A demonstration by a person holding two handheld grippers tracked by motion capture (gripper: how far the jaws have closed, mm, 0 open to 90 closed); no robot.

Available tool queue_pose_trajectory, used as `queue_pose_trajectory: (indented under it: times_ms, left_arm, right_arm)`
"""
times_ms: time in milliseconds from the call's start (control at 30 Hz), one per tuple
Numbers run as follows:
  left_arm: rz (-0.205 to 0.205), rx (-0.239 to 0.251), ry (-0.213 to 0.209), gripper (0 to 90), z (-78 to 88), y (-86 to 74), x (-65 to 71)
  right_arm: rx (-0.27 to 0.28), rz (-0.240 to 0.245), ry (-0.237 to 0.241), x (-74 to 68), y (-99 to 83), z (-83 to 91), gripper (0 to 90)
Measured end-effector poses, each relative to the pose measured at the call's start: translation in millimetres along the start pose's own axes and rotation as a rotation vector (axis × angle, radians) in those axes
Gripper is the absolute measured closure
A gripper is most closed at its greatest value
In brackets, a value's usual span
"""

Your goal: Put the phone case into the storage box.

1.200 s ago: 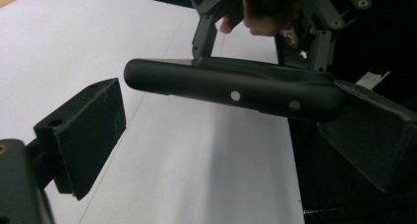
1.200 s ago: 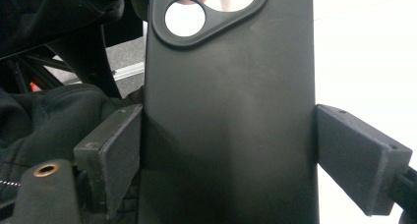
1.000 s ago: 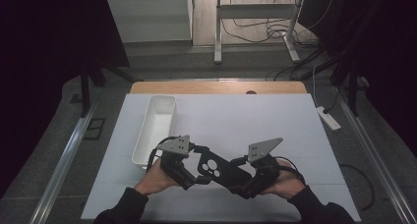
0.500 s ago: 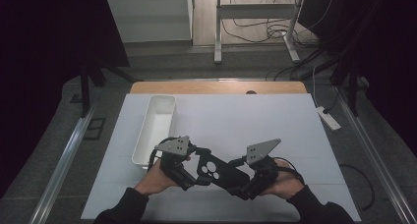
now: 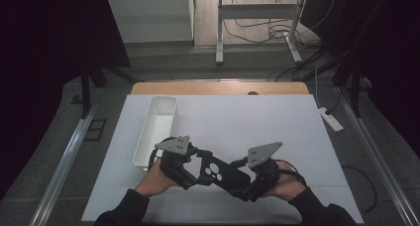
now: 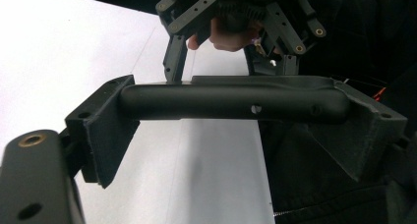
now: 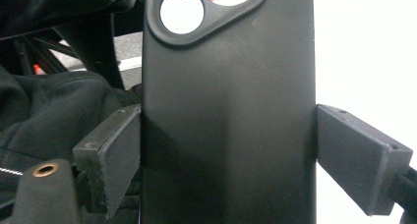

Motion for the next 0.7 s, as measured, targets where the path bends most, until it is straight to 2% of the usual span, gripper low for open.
queue_pose_trajectory:
  times_ms: [233, 567, 700]
  left_arm:
    - [0.002, -0.011, 0.010, 15.7, -1.5, -0.2, -0.2]
    - [0.003, 0.003, -0.009, 15.4, -2.7, 1.4, 2.3]
    - [0.014, 0.000, -0.007, 15.7, -1.9, 1.1, 1.0]
  right_arm:
    - [-0.018, 0.009, -0.017, 1.2, -1.9, -1.4, 13.7]
    - [-0.011, -0.024, 0.026, -2.0, -1.5, -1.0, 14.8]
    - [-0.012, -0.022, 0.019, -1.5, -1.4, -1.8, 14.2]
Point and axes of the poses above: each handheld gripper's, and its own axes: z roughly backward along the jaws, y roughly out of its top, x roughly to its right, the point moved 10 cm from there along -z, roughly forward along the jaws, and after that the axes turned 13 degrees about z, right-handed, at the moved point
